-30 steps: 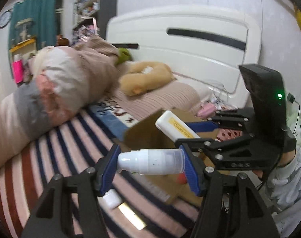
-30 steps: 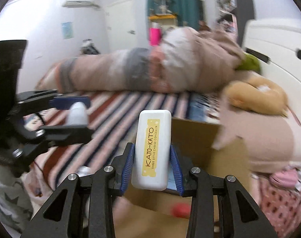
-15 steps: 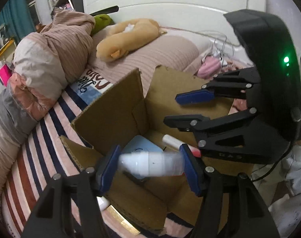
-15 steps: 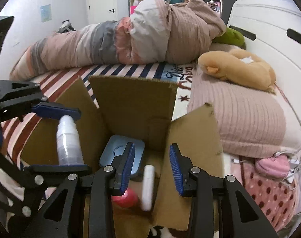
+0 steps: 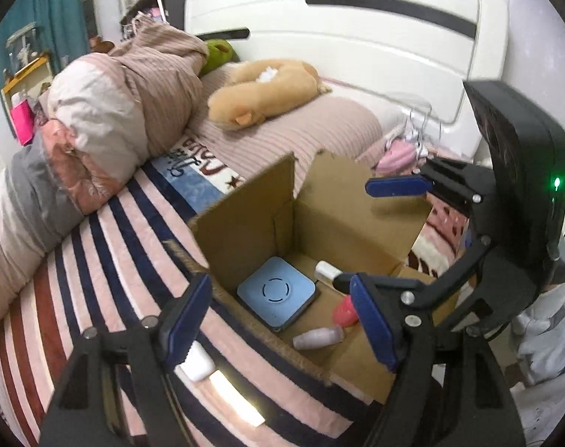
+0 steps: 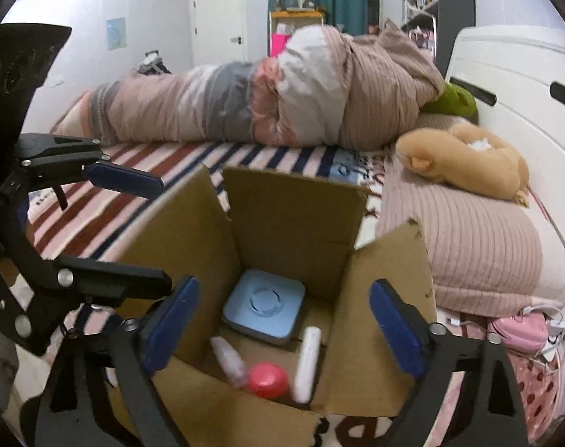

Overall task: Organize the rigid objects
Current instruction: 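Lower the cream tube and spray bottle into the box and open both grippers, then grasp the gold stick with the right gripper while the left gripper grasps the white contact lens case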

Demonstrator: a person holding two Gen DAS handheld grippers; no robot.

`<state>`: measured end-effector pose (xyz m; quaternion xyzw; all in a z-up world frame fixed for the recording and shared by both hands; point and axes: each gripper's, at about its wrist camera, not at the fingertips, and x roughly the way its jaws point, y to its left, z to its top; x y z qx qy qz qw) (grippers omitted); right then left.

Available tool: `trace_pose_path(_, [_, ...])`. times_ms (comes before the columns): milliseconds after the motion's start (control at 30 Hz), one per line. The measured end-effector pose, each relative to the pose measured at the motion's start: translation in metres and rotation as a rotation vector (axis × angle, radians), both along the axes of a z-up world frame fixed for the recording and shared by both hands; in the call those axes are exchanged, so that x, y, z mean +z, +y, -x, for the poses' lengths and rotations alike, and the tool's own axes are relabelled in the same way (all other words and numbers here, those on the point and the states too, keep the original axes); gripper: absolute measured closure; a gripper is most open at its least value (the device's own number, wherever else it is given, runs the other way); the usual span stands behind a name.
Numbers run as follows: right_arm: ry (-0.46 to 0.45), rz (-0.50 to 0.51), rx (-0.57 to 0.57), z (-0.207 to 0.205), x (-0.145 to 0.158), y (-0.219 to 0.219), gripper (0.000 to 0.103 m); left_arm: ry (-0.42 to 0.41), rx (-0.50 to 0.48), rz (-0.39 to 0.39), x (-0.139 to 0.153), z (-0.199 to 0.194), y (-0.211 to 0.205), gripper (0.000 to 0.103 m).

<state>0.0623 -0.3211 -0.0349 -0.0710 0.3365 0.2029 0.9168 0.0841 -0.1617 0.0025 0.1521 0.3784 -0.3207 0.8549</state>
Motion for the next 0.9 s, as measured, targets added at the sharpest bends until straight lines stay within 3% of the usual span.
trace_pose_path(233, [-0.103,0.038,0.008,0.024,0.033,0.035,0.007,-0.066,0.108,0.093,0.028,0.016,0.063,0.029])
trace_pose_path(367, [-0.137,-0.038,0.067,0.038,0.05,0.058,0.006,-0.084,0.191,0.128,0.028,0.025,0.112,0.028])
trace_pose_path(500, [-0.095,-0.116,0.192,0.04,0.054,0.097,0.006,-0.101,0.298,0.127,0.013,0.034,0.165,0.026])
trace_pose_path(633, [-0.035,-0.082,0.257,0.035,0.036,0.151,0.011,-0.08,0.372,0.119,-0.023,0.042,0.206,0.026])
trace_pose_path(833, [0.161,-0.029,0.226,0.018,-0.033,0.199,0.039,0.055,0.425,0.174,-0.1,0.051,0.233,0.027])
trace_pose_path(900, [0.243,0.049,0.199,0.011,-0.066,0.209,0.049,0.1,0.437,0.183,-0.13,0.054,0.235,0.027])
